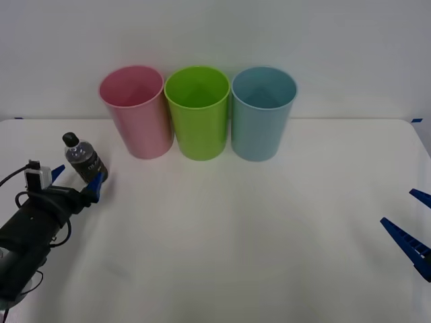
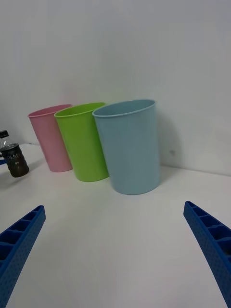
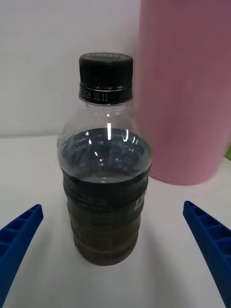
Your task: Grasp the object on the table and drop it into the matching bin: aluminum can to the light blue bin, PET bottle to the pink bin.
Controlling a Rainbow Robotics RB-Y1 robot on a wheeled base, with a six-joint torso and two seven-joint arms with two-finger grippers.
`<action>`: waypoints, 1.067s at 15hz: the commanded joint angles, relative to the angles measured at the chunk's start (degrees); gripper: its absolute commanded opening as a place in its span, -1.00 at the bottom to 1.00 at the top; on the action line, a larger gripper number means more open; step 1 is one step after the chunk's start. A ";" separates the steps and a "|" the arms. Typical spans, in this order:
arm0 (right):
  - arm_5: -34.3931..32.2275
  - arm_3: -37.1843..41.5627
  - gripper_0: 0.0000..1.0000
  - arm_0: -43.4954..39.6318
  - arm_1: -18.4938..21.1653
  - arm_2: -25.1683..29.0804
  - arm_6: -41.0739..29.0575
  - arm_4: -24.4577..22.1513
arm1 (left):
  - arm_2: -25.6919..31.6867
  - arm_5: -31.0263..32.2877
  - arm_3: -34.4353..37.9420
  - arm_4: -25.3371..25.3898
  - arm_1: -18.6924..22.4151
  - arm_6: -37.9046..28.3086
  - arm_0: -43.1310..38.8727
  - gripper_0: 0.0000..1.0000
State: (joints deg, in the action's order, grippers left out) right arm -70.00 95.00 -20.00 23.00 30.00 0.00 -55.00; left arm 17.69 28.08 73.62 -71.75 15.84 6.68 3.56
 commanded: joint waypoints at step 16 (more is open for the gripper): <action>0.00 0.00 1.00 0.00 0.00 0.00 0.00 0.00 | -1.17 -7.87 -6.73 -4.89 -0.98 -0.09 8.92 1.00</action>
State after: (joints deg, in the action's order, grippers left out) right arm -70.00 95.00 -20.00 23.00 30.00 0.00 -55.00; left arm 16.53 20.31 66.88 -76.61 14.85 6.60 12.48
